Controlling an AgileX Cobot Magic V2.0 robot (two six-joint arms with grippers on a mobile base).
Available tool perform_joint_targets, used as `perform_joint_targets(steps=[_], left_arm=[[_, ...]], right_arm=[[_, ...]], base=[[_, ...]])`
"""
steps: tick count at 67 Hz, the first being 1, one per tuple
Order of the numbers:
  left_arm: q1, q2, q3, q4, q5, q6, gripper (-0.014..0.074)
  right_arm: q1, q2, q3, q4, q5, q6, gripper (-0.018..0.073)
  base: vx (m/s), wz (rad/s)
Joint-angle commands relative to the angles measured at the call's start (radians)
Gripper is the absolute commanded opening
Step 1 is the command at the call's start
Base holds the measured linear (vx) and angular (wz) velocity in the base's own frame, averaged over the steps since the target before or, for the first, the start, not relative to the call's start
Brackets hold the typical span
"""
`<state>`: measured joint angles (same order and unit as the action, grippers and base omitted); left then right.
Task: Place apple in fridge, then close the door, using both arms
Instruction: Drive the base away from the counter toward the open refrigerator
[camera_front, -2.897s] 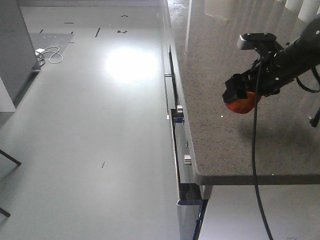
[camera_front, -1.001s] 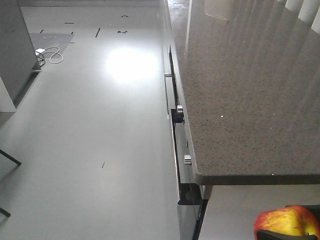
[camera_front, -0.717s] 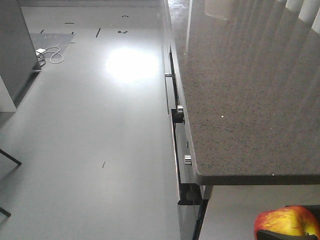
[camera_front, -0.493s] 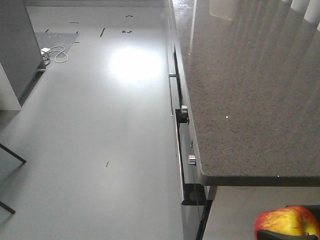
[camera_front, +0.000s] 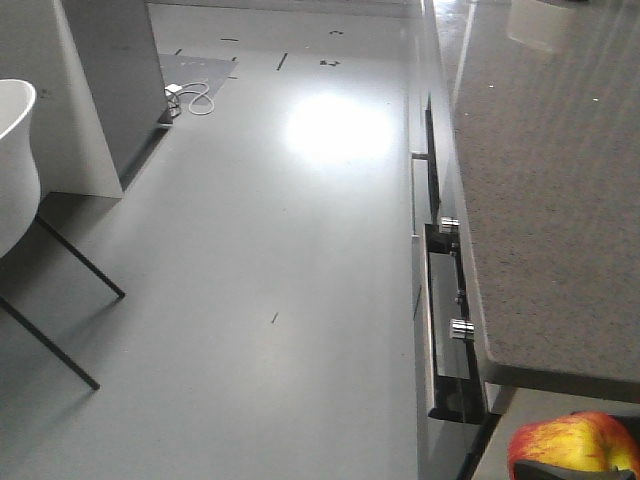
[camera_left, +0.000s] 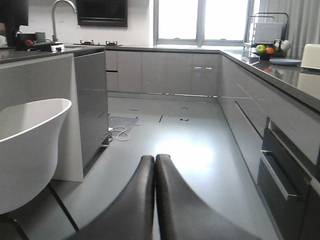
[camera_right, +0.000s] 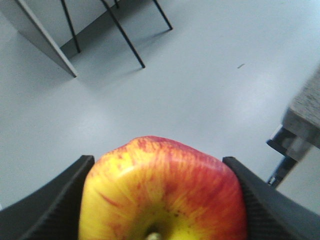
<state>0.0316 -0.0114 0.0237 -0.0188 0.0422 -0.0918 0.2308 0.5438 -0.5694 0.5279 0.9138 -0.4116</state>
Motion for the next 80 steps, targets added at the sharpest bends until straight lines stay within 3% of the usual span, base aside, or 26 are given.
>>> perform_joint_targets(steps=[1,80], left_arm=[[0.001,-0.005,-0.017,-0.004,-0.073,-0.008,-0.0006],[0.001,-0.005,-0.017,-0.004,-0.073,-0.008,-0.0006]], right_arm=[[0.002,0.004,-0.028,0.031,-0.052,-0.005,0.0085],[0.002,0.004,-0.028,0.031,-0.052,-0.005,0.0085]], base=[[-0.02,0.39],[0.01,0.49]])
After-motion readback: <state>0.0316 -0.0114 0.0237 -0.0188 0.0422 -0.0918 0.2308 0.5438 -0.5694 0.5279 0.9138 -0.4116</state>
